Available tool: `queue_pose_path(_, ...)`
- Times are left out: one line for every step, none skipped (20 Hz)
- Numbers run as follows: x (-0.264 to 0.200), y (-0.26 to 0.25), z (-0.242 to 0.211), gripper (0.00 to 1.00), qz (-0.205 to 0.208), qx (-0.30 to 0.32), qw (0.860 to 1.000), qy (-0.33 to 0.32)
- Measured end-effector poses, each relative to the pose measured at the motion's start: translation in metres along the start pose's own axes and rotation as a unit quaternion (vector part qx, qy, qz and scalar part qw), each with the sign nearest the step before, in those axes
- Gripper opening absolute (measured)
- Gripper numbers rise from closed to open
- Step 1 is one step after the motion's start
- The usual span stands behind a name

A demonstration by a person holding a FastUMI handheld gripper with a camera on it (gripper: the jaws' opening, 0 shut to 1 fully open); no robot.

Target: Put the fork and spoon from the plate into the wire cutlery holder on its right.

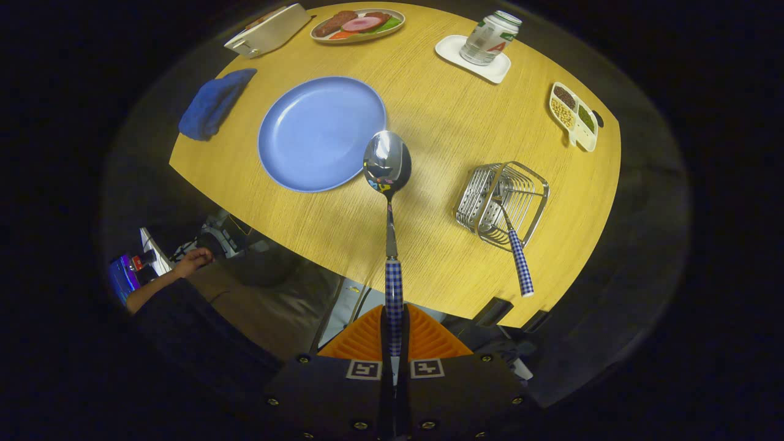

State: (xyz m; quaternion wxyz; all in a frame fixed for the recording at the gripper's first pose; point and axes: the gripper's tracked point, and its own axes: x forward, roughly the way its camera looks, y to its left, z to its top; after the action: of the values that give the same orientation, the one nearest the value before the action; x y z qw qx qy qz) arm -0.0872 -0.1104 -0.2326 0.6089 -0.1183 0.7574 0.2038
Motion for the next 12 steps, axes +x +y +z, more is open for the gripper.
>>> queue_pose_path(-0.003, -0.003, -0.003, 0.03, 0.004, 0.005, 1.0, 0.0)
queue_pose_path(-0.005, -0.008, -0.007, 0.03, 0.006, 0.009, 1.0, 0.002)
queue_pose_path(-0.007, -0.015, -0.011, 0.03, 0.006, 0.015, 1.0, 0.005)
queue_pose_path(-0.009, -0.022, -0.015, 0.03, 0.005, 0.021, 1.0, 0.009)
queue_pose_path(-0.012, -0.031, -0.018, 0.03, 0.002, 0.028, 1.0, 0.014)
queue_pose_path(-0.014, -0.039, -0.023, 0.03, -0.002, 0.033, 0.999, 0.019)
queue_pose_path(-0.017, -0.047, -0.028, 0.03, -0.004, 0.04, 0.999, 0.022)
queue_pose_path(-0.022, -0.053, -0.033, 0.03, -0.005, 0.046, 0.999, 0.026)
queue_pose_path(-0.024, -0.058, -0.037, 0.03, -0.004, 0.05, 0.998, 0.029)
queue_pose_path(-0.026, -0.062, -0.04, 0.03, -0.003, 0.054, 0.998, 0.033)
queue_pose_path(-0.027, -0.068, -0.043, 0.03, -0.004, 0.058, 0.998, 0.039)
queue_pose_path(-0.028, -0.073, -0.045, 0.03, -0.004, 0.061, 0.997, 0.045)
